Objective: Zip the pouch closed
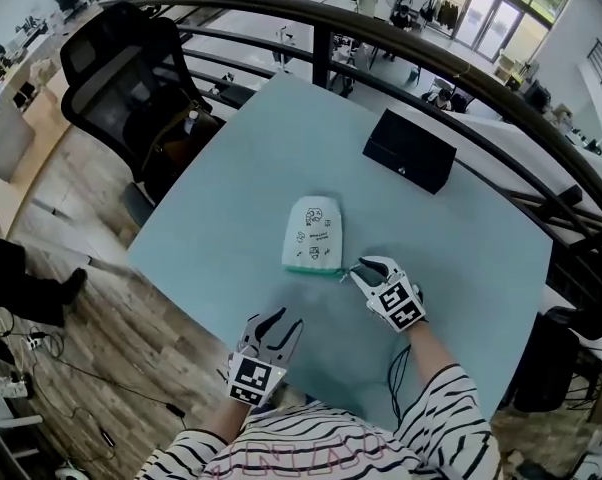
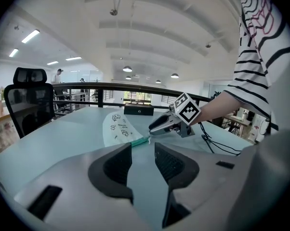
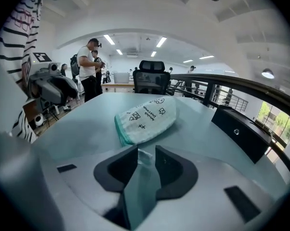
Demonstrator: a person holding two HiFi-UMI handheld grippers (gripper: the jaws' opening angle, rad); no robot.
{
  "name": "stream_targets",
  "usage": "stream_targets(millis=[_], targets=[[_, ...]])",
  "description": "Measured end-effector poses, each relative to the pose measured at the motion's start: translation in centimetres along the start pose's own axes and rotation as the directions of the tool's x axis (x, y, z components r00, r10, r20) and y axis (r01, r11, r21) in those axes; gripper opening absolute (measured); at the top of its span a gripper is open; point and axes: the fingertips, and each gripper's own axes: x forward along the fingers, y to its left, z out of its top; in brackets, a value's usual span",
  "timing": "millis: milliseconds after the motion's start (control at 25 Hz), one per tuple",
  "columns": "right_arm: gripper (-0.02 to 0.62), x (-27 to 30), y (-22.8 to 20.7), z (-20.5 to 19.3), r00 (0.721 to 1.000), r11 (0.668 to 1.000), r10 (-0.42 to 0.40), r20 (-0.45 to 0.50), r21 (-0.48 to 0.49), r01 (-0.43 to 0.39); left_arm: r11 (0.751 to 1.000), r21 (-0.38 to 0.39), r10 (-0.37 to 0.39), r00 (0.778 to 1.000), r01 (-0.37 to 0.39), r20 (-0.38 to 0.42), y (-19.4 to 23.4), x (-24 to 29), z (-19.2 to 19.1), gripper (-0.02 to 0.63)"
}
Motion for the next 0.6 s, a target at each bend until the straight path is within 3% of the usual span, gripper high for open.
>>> stream_targets(millis=[360,600], targets=[[0.123,0.4,0.8,-0.9,0.986,0.985,0.163,-0.028,-0.051,-0.164,1.0,-0.017,0.026,1.0,-0.026,-0.015,0.4,-0.3,-0.6,0.132],[0.064,0.1,1.2,-1.8,0.984,0.983,0.172,-0.05,-0.056,-0.174,0.999,-0.02,0.033,0.999,-0.033,-0.023,0.4,-0.5,-1.0,0.132]])
